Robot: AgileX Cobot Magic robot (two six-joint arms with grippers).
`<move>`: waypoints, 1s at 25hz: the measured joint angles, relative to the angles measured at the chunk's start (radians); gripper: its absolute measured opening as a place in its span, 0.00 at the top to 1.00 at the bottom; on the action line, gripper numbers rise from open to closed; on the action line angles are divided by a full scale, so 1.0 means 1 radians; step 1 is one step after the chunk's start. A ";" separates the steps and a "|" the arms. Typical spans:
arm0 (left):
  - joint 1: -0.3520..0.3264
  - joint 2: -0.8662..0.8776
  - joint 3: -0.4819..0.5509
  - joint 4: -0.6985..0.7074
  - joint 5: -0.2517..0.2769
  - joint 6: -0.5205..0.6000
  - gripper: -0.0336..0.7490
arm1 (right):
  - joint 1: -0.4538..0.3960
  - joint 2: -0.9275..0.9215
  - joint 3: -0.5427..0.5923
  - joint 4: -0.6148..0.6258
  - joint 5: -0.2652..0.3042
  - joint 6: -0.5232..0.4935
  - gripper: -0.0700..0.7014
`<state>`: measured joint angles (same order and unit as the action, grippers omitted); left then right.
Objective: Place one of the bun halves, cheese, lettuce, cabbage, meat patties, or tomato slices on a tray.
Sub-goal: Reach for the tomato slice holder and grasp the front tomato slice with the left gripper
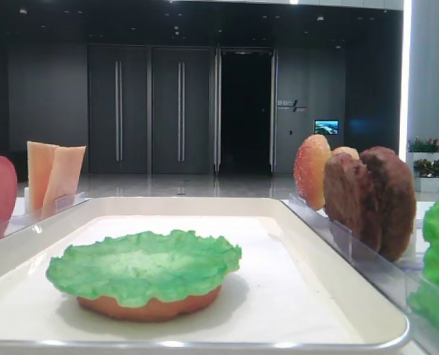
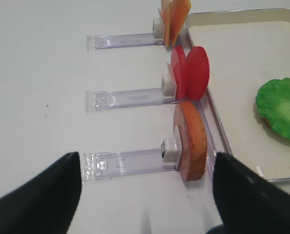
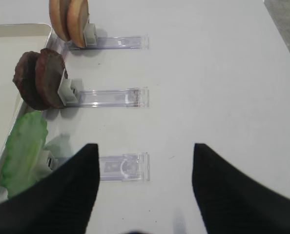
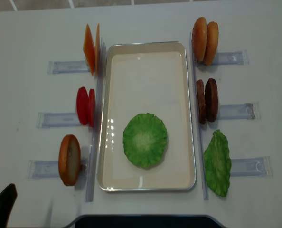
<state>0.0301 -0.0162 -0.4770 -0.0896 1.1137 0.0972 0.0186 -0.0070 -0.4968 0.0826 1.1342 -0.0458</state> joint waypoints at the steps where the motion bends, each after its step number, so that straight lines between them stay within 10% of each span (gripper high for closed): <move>1: 0.000 0.000 0.000 0.000 0.000 0.000 0.14 | 0.000 0.000 0.000 0.000 0.000 0.000 0.35; 25: 0.000 0.120 -0.025 -0.007 0.007 -0.064 0.14 | 0.000 0.000 0.000 -0.001 0.000 0.000 0.35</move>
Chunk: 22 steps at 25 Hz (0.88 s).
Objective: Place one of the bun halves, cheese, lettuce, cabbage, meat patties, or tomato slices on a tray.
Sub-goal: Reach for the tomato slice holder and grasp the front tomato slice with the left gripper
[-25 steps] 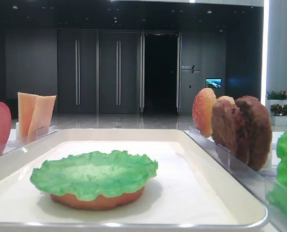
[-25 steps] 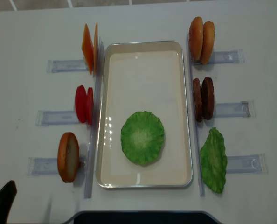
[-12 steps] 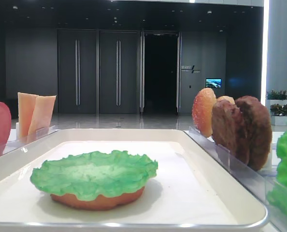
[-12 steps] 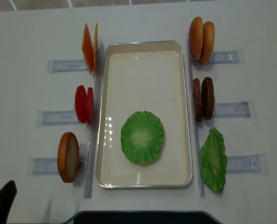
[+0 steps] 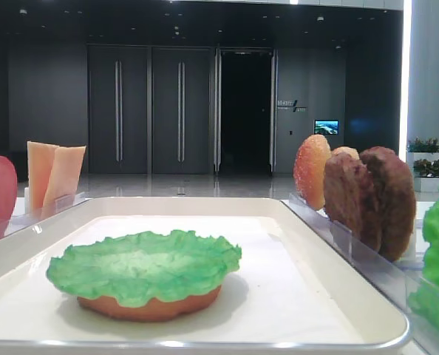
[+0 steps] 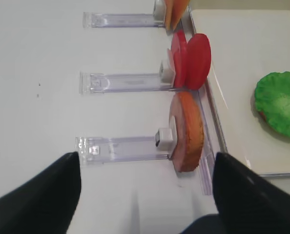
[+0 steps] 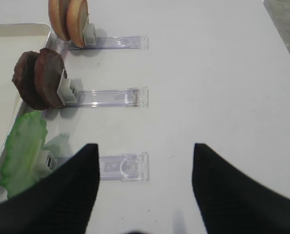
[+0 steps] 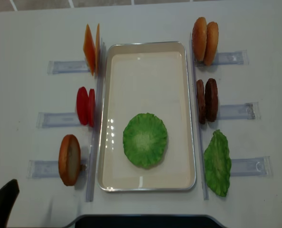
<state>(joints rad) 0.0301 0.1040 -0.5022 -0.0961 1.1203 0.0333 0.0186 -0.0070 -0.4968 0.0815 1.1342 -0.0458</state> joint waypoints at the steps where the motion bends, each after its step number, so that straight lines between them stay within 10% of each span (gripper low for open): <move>1: 0.000 0.034 -0.009 -0.007 0.000 -0.009 0.14 | 0.000 0.000 0.000 0.000 0.000 0.000 0.35; 22: 0.000 0.949 -0.383 0.003 0.014 0.007 0.14 | 0.000 0.000 0.000 0.000 0.000 0.000 0.35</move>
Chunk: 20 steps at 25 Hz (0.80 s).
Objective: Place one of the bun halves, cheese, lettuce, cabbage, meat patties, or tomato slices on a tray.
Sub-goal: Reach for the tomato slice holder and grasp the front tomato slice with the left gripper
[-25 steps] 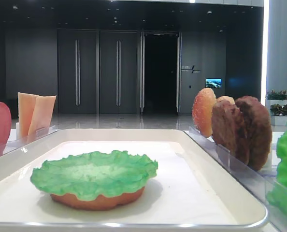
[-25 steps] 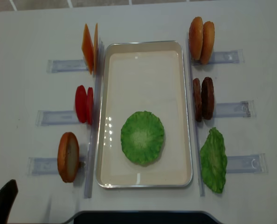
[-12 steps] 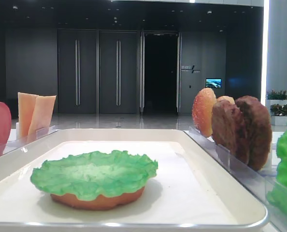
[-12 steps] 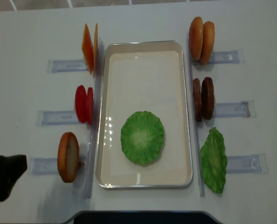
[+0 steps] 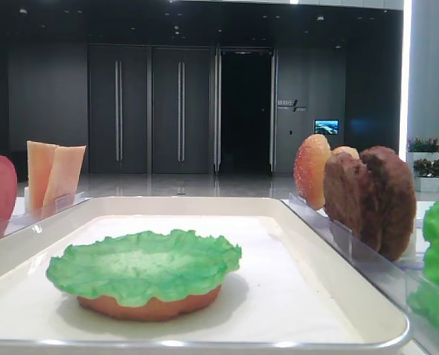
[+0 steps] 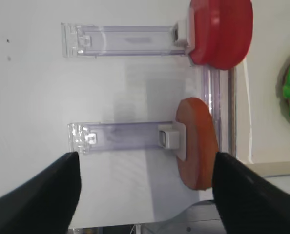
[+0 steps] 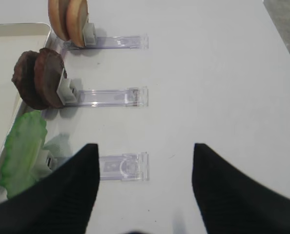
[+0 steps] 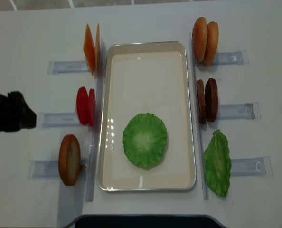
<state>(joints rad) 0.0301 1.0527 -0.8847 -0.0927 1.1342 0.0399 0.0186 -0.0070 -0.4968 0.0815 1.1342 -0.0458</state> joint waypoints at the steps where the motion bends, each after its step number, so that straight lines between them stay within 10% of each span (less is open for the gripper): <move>1: 0.000 0.043 -0.025 0.004 -0.001 0.000 0.14 | 0.000 0.000 0.000 0.000 0.000 0.000 0.35; 20: 0.000 0.624 -0.499 0.022 0.035 0.005 0.14 | 0.000 0.000 0.000 -0.002 0.000 0.000 0.35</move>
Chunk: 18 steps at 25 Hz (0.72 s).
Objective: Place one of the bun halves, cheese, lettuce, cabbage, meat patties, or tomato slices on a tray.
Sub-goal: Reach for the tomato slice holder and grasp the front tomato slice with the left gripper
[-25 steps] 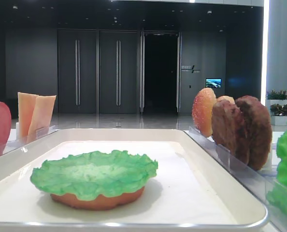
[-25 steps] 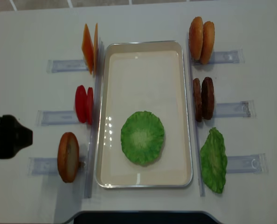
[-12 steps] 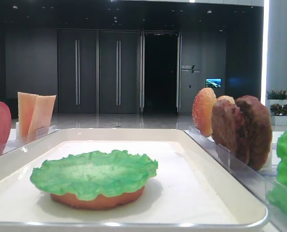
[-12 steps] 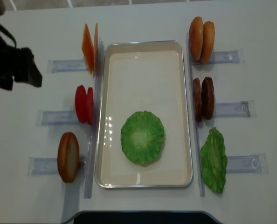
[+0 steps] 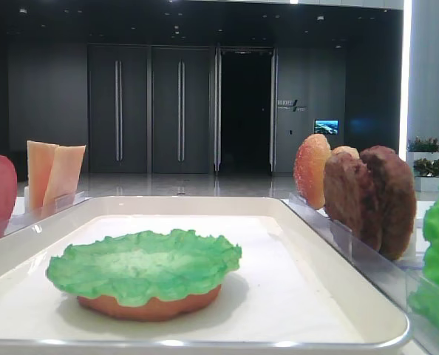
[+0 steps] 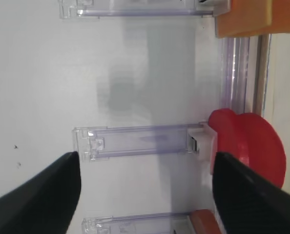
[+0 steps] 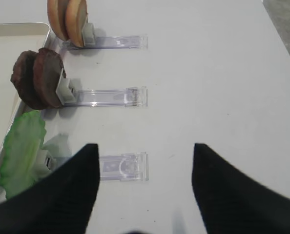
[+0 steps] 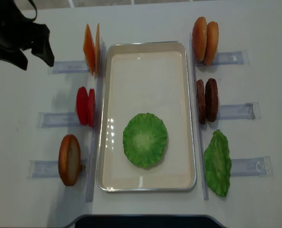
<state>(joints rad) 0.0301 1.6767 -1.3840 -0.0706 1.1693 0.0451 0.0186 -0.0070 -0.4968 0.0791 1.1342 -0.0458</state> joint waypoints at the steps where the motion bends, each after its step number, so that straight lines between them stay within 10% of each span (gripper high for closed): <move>1: 0.000 0.008 -0.001 0.000 0.000 0.000 0.14 | 0.000 0.000 0.000 0.000 0.000 0.000 0.36; 8: -0.016 0.013 -0.001 0.013 0.034 -0.001 0.14 | 0.000 0.000 0.000 -0.001 0.000 0.000 0.36; 18: -0.212 0.014 -0.001 0.071 0.047 -0.119 0.14 | 0.000 0.000 0.000 -0.001 0.000 0.000 0.36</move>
<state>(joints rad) -0.1823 1.6906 -1.3854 0.0000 1.2161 -0.0742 0.0186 -0.0070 -0.4968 0.0782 1.1342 -0.0458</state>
